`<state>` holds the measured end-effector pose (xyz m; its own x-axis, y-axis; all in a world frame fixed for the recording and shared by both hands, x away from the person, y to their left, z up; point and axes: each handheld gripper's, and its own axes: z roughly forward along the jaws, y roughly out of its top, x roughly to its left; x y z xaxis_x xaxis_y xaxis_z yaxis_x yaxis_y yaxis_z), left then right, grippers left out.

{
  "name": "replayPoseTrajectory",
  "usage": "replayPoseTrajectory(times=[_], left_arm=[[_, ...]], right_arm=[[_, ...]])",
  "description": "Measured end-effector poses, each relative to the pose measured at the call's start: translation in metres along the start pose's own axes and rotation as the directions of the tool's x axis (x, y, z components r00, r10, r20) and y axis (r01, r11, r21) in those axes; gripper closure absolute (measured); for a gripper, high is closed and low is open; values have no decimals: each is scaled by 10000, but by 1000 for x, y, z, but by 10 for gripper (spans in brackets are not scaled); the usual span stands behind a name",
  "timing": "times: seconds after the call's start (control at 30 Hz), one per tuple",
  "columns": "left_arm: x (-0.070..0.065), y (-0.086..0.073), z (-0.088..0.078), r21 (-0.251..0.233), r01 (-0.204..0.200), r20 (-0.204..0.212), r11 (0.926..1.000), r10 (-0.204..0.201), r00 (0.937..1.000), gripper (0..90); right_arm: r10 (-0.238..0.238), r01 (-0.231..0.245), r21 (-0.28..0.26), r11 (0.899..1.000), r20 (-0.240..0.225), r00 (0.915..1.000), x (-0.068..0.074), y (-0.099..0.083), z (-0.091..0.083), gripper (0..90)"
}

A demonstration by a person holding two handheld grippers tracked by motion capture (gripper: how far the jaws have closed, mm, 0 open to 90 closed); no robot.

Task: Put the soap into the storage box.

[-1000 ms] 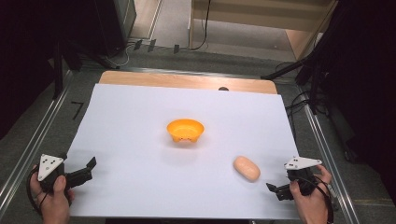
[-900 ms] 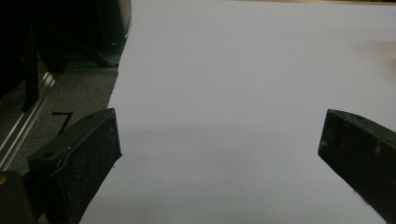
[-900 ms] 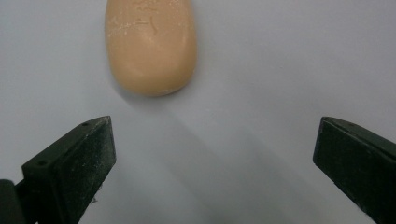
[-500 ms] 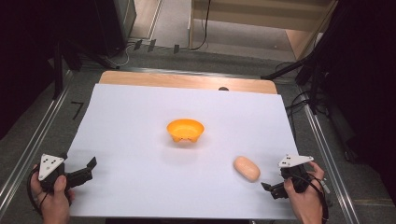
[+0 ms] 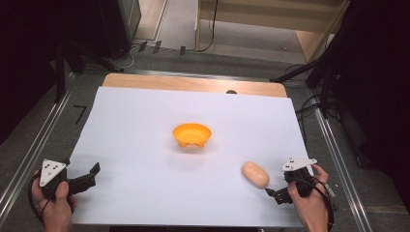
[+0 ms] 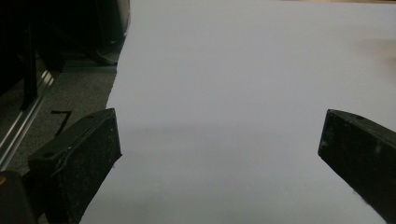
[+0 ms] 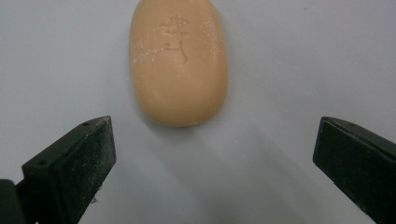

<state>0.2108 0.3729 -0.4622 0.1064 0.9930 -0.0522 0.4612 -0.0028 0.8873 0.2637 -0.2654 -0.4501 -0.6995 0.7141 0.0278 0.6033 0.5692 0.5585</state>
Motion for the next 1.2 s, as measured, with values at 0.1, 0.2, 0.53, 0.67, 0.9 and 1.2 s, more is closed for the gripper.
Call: replayPoseTrajectory(times=[0.1, 0.2, 0.53, 0.67, 0.9, 1.2], left_arm=[[0, 0, 0, -28, 1, 3, 10000, -1, 10000, 0], [0, 0, -1, -24, 7, 18, 10000, -7, 10000, 0], [0, 0, 0, 1, 26, 26, 10000, -26, 10000, 0], [0, 0, 0, 0, 4, 51, 10000, -4, 10000, 0], [0, 0, 0, 9, -15, 78, 10000, 15, 10000, 0], [0, 0, 1, 65, 0, 123, 10000, -1, 9999, 0]], right_arm=[[-114, 115, 25, 9999, -188, 9998, 5, 7, 4, 15], [-160, 160, 26, 9999, -258, 9995, 9, 14, 6, 15], [-348, 363, 260, 9990, -562, 9978, 16, 28, 21, 16], [-66, 77, 174, 9998, -627, 9980, 16, 32, 28, 67], [131, -117, 363, 9993, -384, 9992, 20, 36, 40, 165], [72, -61, 506, 9987, -213, 9997, 18, 39, 44, 314]])
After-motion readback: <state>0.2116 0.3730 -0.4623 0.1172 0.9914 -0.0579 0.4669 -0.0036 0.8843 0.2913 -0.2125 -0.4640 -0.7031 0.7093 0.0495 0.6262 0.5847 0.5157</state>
